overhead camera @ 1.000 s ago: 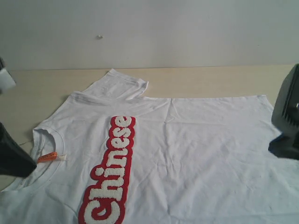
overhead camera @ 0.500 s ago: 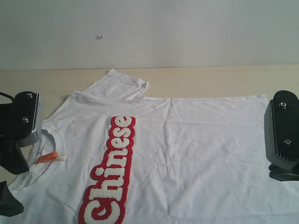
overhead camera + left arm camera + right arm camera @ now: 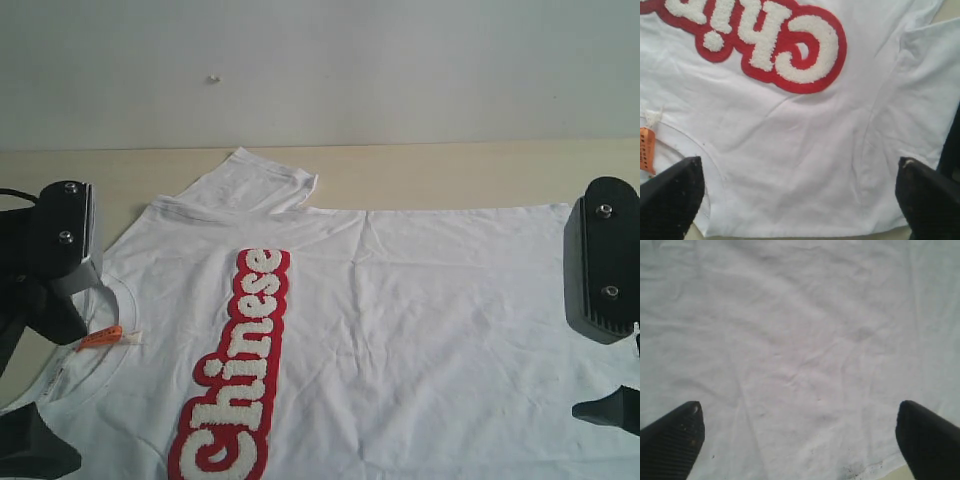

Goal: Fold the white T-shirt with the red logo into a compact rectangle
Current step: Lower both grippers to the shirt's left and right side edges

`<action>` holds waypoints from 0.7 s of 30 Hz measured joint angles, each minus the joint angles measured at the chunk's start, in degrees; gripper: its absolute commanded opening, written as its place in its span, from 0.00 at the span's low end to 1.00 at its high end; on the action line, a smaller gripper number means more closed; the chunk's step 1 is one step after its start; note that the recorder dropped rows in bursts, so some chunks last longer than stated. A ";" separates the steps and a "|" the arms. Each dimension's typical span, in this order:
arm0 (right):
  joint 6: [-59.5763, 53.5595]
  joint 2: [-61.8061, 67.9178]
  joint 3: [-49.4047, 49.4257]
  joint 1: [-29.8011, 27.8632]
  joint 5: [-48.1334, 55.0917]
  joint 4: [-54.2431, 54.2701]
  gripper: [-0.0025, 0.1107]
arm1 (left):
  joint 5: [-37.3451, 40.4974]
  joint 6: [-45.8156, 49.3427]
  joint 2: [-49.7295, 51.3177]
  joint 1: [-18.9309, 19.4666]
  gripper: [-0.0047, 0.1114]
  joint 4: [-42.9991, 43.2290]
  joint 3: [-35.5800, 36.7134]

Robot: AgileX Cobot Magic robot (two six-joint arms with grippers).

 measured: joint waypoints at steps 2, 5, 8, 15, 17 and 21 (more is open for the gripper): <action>0.00 0.00 0.00 0.00 -1.65 0.00 0.95 | -0.80 0.00 0.00 0.00 0.95 -0.54 0.00; 0.00 0.00 0.00 0.00 -3.02 0.00 0.95 | -1.70 0.00 0.00 0.00 0.95 -1.59 0.00; -1.34 0.00 0.00 0.00 -3.18 0.00 0.95 | -3.66 1.10 0.36 0.00 0.95 -1.86 0.00; -3.95 1.17 0.00 0.00 -3.18 -1.65 0.95 | -4.96 10.96 5.34 0.85 0.95 4.98 -0.31; -4.03 3.56 0.00 0.00 -3.18 -4.16 0.95 | -4.86 15.03 9.57 3.30 0.95 6.93 -2.73; -4.08 9.74 0.00 0.00 -5.16 -10.59 0.95 | -3.32 21.17 18.31 7.87 0.95 7.96 -11.74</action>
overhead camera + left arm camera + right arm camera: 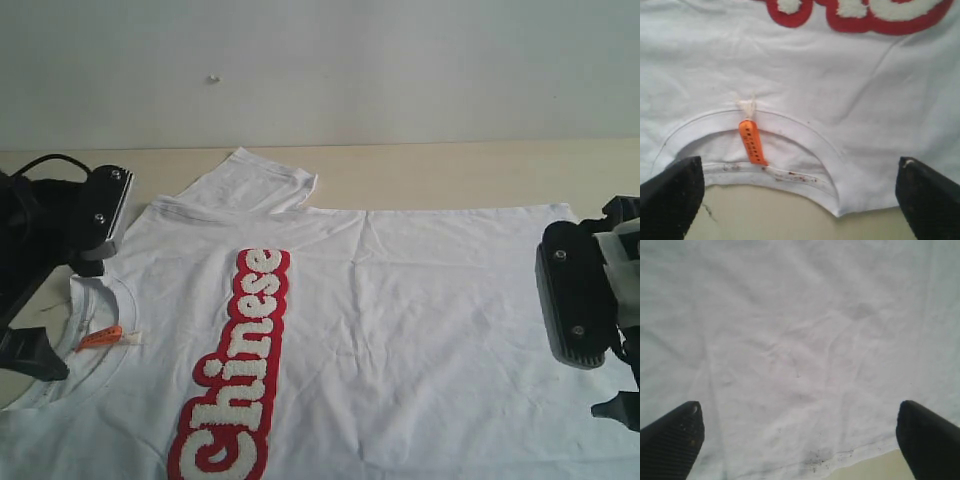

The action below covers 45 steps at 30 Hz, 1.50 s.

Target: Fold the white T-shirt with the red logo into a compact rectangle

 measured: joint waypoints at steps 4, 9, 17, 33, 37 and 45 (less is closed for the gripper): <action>0.00 5.86 -0.92 0.00 -3.12 -4.67 0.92 | 0.48 3.84 8.20 1.47 0.95 2.45 -4.70; -0.09 11.19 -6.11 -2.56 -3.75 -4.16 0.83 | 0.90 4.46 13.87 1.50 0.95 4.05 -6.92; -2.04 17.58 -10.97 -8.20 -2.35 -3.04 0.80 | -1.88 4.69 16.86 1.50 0.95 4.29 -8.34; -8.84 23.22 -11.14 -8.85 -4.48 -0.60 0.95 | -4.21 7.45 17.00 1.50 0.95 0.46 -8.67; -10.23 27.62 -11.14 -10.13 -5.82 -3.83 0.90 | -4.32 7.45 19.12 1.50 0.95 -4.86 -8.67; -12.37 30.21 -11.23 -17.52 -6.52 -4.75 0.73 | -4.32 7.45 19.40 1.50 0.95 -6.01 -8.67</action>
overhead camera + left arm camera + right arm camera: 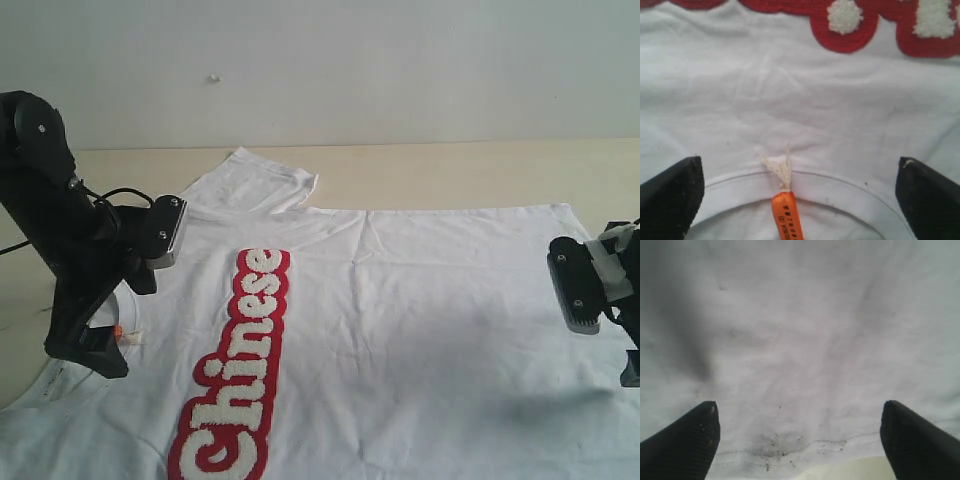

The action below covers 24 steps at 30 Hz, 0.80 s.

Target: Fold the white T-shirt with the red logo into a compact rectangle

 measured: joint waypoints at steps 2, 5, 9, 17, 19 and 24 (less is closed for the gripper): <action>-0.31 0.65 0.00 -0.27 -0.60 0.03 0.73 | 0.00 0.00 0.10 0.00 0.95 0.00 0.00; -0.44 2.07 0.00 -0.38 -1.78 0.03 0.73 | 0.10 0.00 0.10 0.00 0.95 0.00 0.00; -0.66 3.72 -0.38 -0.38 -1.84 0.03 0.71 | 0.21 0.00 0.12 0.00 0.95 -0.12 0.00; -3.25 5.73 -0.98 -0.38 1.73 0.53 0.19 | 0.21 0.00 0.22 0.00 0.95 -0.21 0.00; -3.25 5.98 -1.12 -0.38 1.13 0.53 0.05 | 0.47 0.00 0.22 0.00 0.95 -0.21 0.00; -1.04 6.66 -1.27 -0.38 -5.30 0.53 0.02 | 0.63 0.00 0.22 0.00 0.95 -0.21 0.00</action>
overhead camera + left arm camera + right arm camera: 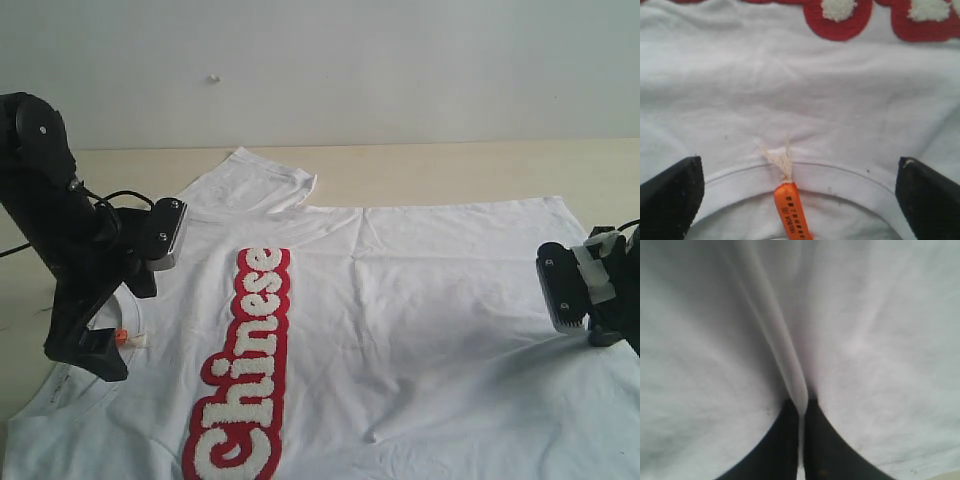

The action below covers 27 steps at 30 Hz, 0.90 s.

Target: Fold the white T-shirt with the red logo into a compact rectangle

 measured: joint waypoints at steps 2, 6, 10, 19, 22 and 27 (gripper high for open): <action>0.93 0.14 0.00 0.00 -1.45 0.60 0.02 | 0.00 0.00 0.00 0.00 0.95 0.00 0.00; 1.45 0.28 -0.09 -0.22 -2.11 2.67 0.02 | 0.00 -0.27 1.16 0.00 0.95 0.00 0.00; 1.58 0.36 -0.12 -0.22 -1.77 2.91 0.02 | 0.00 -1.58 4.16 0.00 0.95 0.00 -0.08; 1.58 0.36 -0.12 -0.33 -1.77 3.17 0.02 | 0.57 -3.39 5.87 0.10 0.95 -0.82 -0.88; 1.58 0.36 -0.12 -0.33 -1.77 3.26 0.02 | 0.57 -4.15 5.87 0.10 0.95 -0.95 -0.88; 1.61 0.36 -0.12 -0.33 -1.77 3.26 0.02 | -0.78 -5.12 5.35 0.10 0.95 0.72 -0.88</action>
